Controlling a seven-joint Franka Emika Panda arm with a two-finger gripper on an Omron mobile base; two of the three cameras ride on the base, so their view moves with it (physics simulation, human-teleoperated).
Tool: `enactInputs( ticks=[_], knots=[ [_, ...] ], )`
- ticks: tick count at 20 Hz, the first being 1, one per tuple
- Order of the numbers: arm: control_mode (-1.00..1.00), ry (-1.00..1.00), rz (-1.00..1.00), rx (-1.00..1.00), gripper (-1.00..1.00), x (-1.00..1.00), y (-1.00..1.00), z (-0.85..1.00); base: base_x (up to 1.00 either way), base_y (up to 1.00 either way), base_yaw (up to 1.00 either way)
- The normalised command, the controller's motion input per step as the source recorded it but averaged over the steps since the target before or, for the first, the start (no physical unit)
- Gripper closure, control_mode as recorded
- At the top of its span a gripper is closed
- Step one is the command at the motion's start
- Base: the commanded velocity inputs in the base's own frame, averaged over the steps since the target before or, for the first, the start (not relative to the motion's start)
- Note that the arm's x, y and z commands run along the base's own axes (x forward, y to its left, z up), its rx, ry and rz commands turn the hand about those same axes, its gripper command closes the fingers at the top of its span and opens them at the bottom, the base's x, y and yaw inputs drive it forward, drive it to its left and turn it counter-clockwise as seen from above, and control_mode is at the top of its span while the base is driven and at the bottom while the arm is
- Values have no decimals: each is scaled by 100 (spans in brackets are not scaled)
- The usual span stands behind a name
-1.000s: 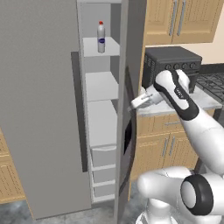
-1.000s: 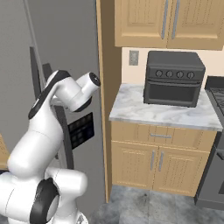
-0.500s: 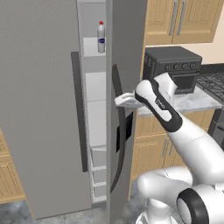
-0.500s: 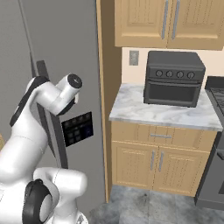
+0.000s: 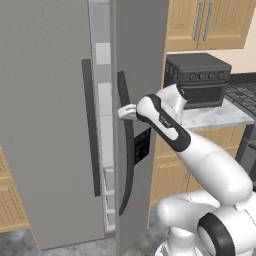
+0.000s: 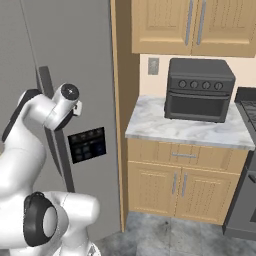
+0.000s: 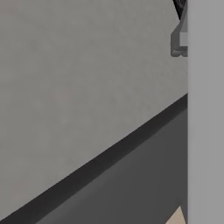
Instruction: Take the bottled waters from the counter and place them in the freezer to freeze. Close the freezer door after placing the bottles.
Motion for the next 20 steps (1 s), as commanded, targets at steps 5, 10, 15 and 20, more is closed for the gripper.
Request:
enactInputs(
  ticks=[5, 10, 15, 20],
  knots=[
    [-100, 0, -12, -3, -100, 48, 4, 0, 0, 0, 0],
    [-100, -1, -1, 0, -100, 18, 0, 0, 0, 0, 0],
    [-100, 2, 0, 0, -100, 25, 0, 0, 0, 0, 0],
    [-100, 5, -2, 0, -100, 45, 0, 0, 0, 0, 0]
  ],
)
